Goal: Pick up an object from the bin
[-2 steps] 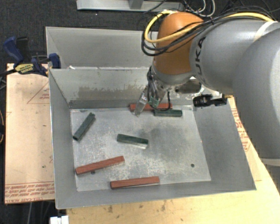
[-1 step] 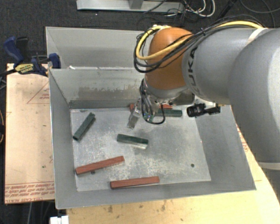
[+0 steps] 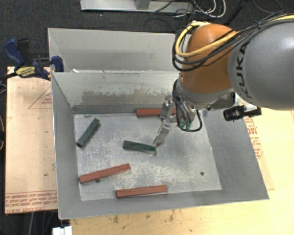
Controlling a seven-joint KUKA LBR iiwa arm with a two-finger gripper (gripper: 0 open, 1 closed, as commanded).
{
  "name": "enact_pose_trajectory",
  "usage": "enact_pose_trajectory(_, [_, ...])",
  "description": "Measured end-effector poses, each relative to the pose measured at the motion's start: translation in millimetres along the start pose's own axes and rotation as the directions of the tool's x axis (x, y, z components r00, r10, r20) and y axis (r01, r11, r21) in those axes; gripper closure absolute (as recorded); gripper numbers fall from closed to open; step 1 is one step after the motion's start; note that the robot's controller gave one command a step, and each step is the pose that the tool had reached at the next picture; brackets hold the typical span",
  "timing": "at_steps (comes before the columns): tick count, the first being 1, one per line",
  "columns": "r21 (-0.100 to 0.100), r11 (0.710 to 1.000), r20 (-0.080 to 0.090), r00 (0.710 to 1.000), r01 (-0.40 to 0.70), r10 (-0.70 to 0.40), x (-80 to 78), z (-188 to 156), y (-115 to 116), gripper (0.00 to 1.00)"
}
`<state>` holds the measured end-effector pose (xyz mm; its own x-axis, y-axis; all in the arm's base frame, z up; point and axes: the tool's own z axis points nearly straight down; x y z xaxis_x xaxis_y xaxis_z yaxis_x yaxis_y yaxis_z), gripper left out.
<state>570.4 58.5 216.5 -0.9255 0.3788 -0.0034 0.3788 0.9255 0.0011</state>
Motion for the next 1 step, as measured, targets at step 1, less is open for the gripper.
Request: enact_pose_trajectory(1, [0.000,1.000,-0.002,1.000,0.001,-0.001,0.6,0.6,0.4,0.00])
